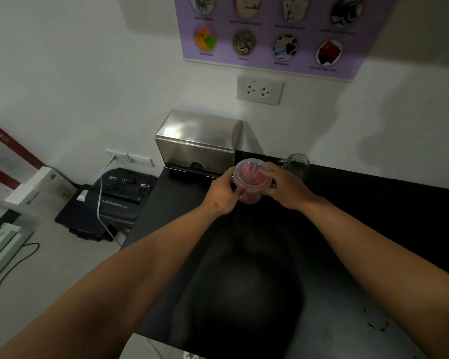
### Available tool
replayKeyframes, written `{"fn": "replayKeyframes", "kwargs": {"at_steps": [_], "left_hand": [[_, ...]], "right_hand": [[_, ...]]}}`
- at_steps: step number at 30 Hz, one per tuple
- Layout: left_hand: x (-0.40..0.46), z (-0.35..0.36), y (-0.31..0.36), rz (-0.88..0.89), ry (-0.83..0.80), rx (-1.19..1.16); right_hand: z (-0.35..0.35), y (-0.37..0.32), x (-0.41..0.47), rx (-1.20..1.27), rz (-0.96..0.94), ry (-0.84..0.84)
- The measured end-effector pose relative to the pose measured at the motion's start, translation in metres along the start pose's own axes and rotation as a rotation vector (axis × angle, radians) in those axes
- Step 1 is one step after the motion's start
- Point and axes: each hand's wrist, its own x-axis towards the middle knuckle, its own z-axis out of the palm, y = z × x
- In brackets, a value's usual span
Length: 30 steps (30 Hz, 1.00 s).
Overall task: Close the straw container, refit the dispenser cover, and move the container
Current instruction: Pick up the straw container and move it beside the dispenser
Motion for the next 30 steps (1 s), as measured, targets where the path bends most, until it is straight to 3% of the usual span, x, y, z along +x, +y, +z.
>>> {"fn": "replayKeyframes", "kwargs": {"at_steps": [14, 30], "left_hand": [[0.036, 0.018, 0.01, -0.089, 0.067, -0.022], [0.063, 0.038, 0.018, -0.077, 0.103, -0.077]], "right_hand": [[-0.01, 0.015, 0.024, 0.062, -0.01, 0.056], [-0.02, 0.048, 0.058, 0.104, 0.045, 0.04]]}}
